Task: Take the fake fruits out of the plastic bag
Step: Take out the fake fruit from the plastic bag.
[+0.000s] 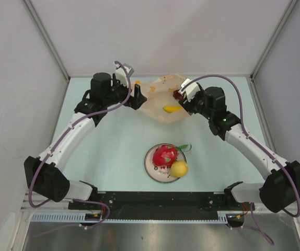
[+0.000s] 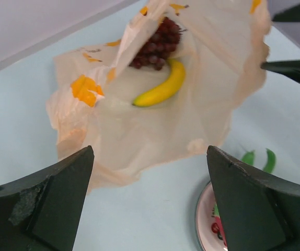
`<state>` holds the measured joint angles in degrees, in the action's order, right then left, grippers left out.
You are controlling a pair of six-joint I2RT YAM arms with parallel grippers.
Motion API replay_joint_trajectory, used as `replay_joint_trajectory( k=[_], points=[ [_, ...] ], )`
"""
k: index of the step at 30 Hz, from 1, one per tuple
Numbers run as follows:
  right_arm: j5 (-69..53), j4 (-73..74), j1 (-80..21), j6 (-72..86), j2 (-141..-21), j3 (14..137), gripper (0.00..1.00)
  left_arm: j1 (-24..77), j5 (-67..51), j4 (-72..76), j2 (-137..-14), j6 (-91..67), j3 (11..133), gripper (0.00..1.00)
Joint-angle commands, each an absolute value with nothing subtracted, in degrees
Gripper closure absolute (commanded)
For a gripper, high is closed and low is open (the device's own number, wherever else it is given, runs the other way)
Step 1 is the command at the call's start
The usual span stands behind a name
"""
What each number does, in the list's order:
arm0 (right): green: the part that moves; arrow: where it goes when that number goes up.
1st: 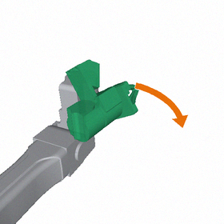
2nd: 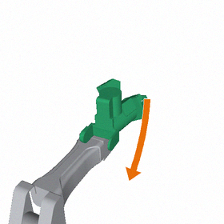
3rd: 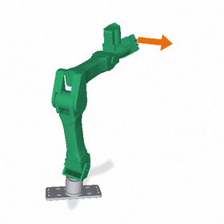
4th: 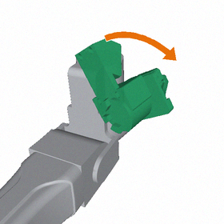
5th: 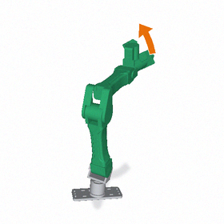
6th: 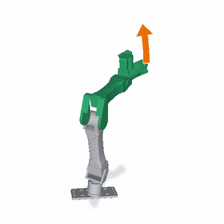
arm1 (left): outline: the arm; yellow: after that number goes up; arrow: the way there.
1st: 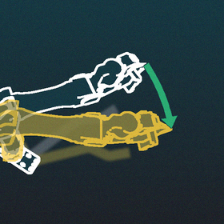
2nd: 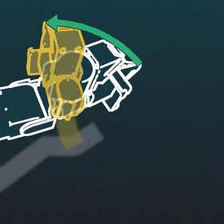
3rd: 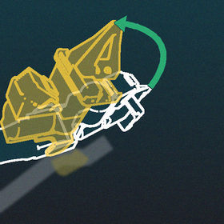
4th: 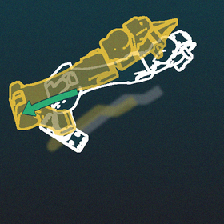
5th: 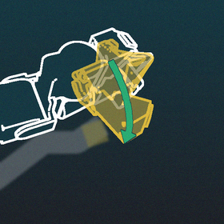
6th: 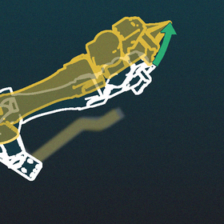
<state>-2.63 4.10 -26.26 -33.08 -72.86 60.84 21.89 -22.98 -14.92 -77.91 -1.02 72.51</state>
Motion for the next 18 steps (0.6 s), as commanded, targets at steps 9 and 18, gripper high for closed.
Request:
replay_joint_trajectory(
  k=[9,18],
  points=[
    [-3.26,-4.39,-33.66,-25.66,-71.1,62.75,0.26,22.94,-9.15,-13.89,-74.97,7.72,74.19,0.06],
    [-0.95,-5.98,-33.85,-25.58,-75.3,62.84,0.27,23.99,-22.41,-17.14,-80.15,5.36,76.38,0.06]
  ],
)
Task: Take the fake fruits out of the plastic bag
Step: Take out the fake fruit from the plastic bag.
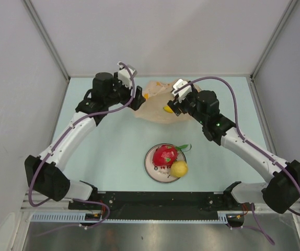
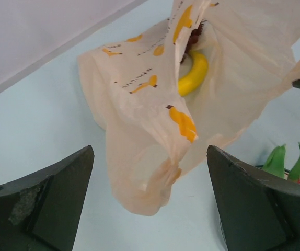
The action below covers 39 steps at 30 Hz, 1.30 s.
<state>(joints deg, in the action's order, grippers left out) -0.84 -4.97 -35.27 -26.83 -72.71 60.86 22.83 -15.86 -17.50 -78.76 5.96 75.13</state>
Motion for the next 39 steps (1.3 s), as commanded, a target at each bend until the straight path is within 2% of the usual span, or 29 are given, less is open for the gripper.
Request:
replay_joint_trajectory(
  k=[1,3,6,7,9,10,11,12,15,17,18,20,22,28,32,34,39],
  points=[
    [-1.58,-4.5,-33.32,-25.32,-76.37,62.84,0.29,24.43,-21.72,-18.1,-80.5,5.88,76.64,0.06],
    [-3.25,-3.17,-31.83,-25.4,-79.69,62.84,0.33,26.1,-17.18,-19.15,-81.3,9.47,76.21,0.07],
    [-4.13,-1.76,-29.89,-26.36,-84.09,62.84,0.36,27.51,-10.29,-19.77,-83.4,11.51,75.15,0.15],
    [-3.96,-1.41,-28.66,-27.67,-86.98,62.84,0.37,27.42,-10.72,-20.56,-84.63,11.77,75.41,0.29],
    [-2.82,-1.93,-27.43,-29.09,-90.07,62.49,0.38,27.51,-13.34,-20.57,-85.34,11.6,76.11,0.5],
    [-1.07,-4.02,-25.68,-28.92,-92.09,62.32,0.36,27.42,-15.53,-19.87,-85.52,11.25,76.2,0.79],
    [-0.97,-4.74,-24.88,-28.74,-92.72,61.88,0.34,27.51,-16.51,-19.69,-85.69,9.51,76.55,0.92],
    [-1.05,-5.18,-23.92,-29.78,-93.25,61.79,0.32,27.51,-17.13,-19.17,-85.78,8.62,76.64,1.0],
    [-0.7,-3.27,-21.98,-33.65,-94.92,61.96,0.3,27.51,-21.44,-18.37,-85.69,6.95,76.82,1.0],
    [-0.18,-0.28,-21.19,-36.81,-95.71,61.88,0.34,27.51,-23.11,-18.11,-85.34,5.81,76.99,1.0],
    [-0.61,7.13,-21.01,-37.52,-95.89,61.87,0.36,27.51,-23.72,-17.93,-85.25,5.54,77.17,1.0],
    [-2.72,13.5,-19.44,-38.49,-96.41,61.87,0.49,27.51,-25.74,-17.84,-85.34,5.19,77.34,1.0],
    [-3.95,21.16,-17.94,-37.97,-96.85,61.61,0.56,27.51,-26.89,-17.58,-86.04,4.92,77.61,1.0],
    [-8.07,32.87,-14.77,-43.06,-93.62,61.61,0.66,27.68,-29.88,-16.17,-88.94,1.85,78.31,1.0],
    [-15.19,30.59,-15.11,-47.19,-86.15,62.49,0.63,27.69,-29.36,-15.65,-90.61,0.36,80.41,1.0],
    [-17.57,26.82,-16.78,-47.9,-83.77,62.58,0.57,27.69,-28.48,-14.86,-91.49,0.35,81.38,1.0],
    [-19.07,18.3,-20.83,-47.29,-84.46,63.63,0.52,27.69,-27.86,-14.59,-92.99,-1.93,85.34,1.0]
  ],
)
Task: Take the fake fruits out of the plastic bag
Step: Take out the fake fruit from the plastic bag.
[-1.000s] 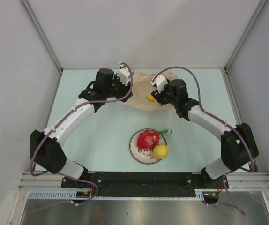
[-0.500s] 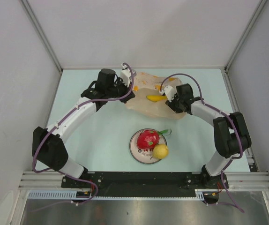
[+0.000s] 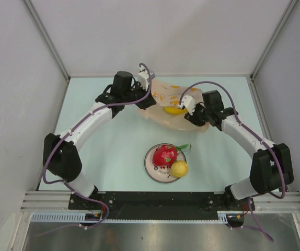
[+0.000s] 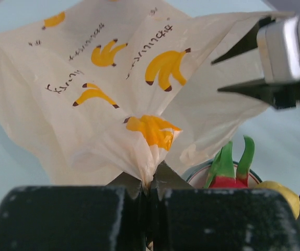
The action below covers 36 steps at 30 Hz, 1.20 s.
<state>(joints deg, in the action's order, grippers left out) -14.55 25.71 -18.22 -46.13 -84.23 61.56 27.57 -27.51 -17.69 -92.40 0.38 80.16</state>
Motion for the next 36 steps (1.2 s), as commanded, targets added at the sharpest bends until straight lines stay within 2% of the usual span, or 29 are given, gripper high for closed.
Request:
replay_joint_trajectory(
  k=[1,5,9,11,13,16,19,22,28,32,36],
  points=[
    [-19.33,17.32,-21.35,-47.02,-84.98,63.89,0.53,27.69,-28.04,-14.59,-93.16,-1.93,85.95,1.0],
    [-20.92,14.61,-22.85,-47.47,-91.03,66.44,0.61,27.69,-28.3,-14.33,-94.22,-2.55,88.58,1.0],
    [-14.88,3.63,-23.2,-43.08,-97.46,67.06,0.73,27.69,-28.21,-14.06,-95.54,-3.34,90.79,1.0],
    [-11.53,-5.3,-23.29,-40.53,-102.01,67.06,0.73,27.69,-27.95,-13.97,-95.71,-3.34,90.7,1.0],
    [-7.13,-7.81,-23.38,-39.64,-104.58,67.85,0.73,27.77,-27.34,-14.15,-95.54,-3.34,89.92,1.0],
    [-5.63,-4.06,-22.77,-40.34,-104.77,67.94,0.75,27.69,-27.07,-14.24,-94.49,-2.73,88.95,1.0],
    [-7.82,8.92,-20.05,-37.98,-103.27,67.59,0.77,27.69,-27.07,-13.8,-94.04,-2.46,88.33,1.0],
    [-8.26,13.78,-18.98,-35.6,-104.32,65.84,0.8,27.77,-28.65,-13.27,-95.18,-1.76,89.2,1.0],
    [-8.61,12.93,-20.65,-39.53,-103.11,65.65,0.78,27.69,-29.71,-14.24,-98.08,-1.58,93.42,1.0],
    [-12.82,10.2,-20.48,-44.45,-98.09,66.0,0.77,27.69,-30.14,-14.24,-99.49,-1.67,94.75,1.0],
    [-16.25,5.73,-20.56,-48.25,-98.34,66.44,0.74,27.69,-31.11,-14.06,-99.93,-1.85,94.75,1.0]
  ],
)
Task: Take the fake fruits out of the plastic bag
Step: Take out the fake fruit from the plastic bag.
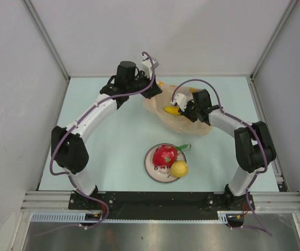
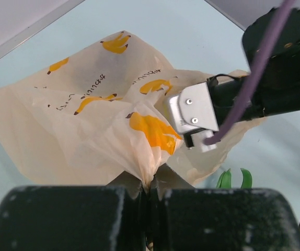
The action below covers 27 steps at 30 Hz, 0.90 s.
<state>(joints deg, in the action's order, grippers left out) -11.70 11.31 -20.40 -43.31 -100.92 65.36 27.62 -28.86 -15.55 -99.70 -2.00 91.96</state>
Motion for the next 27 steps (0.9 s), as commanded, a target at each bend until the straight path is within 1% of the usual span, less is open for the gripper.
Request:
replay_joint_trajectory(
  k=[1,4,8,13,16,17,20,24,27],
  points=[
    [-16.35,5.19,-20.65,-48.69,-99.22,67.23,0.74,27.77,-31.29,-13.98,-99.84,-2.11,94.75,1.0],
    [-16.79,6.32,-21.27,-49.3,-103.87,70.47,0.76,27.69,-32.86,-13.89,-99.93,-3.6,95.1,1.0],
    [-17.75,4.84,-21.53,-49.57,-107.48,72.94,0.72,27.69,-35.15,-13.27,-99.49,-4.48,95.01,1.0],
    [-17.4,4.91,-21.62,-49.92,-113.01,78.04,0.72,27.77,-35.68,-13.1,-98.18,-4.66,94.05,1.0],
    [-18.1,7.72,-21.27,-50.71,-115.82,81.47,0.59,27.86,-35.86,-13.18,-97.56,-4.48,93.17,1.0],
    [-18.37,8.95,-21.18,-51.58,-116.54,82.43,0.53,27.86,-35.86,-13.27,-97.47,-4.4,92.99,1.0],
    [-18.19,15.01,-20.83,-52.29,-120.74,87.26,0.45,27.86,-35.86,-13.18,-97.29,-4.31,92.02,1.0],
    [-18.11,26.95,-19.51,-50.02,-127.6,99.63,0.44,28.04,-35.77,-13.09,-97.29,-4.22,91.67,1.0],
    [-18.28,31.01,-18.37,-48.43,-131.74,104.49,0.46,28.3,-35.6,-13.18,-97.47,-4.04,91.84,1.0]
  ],
)
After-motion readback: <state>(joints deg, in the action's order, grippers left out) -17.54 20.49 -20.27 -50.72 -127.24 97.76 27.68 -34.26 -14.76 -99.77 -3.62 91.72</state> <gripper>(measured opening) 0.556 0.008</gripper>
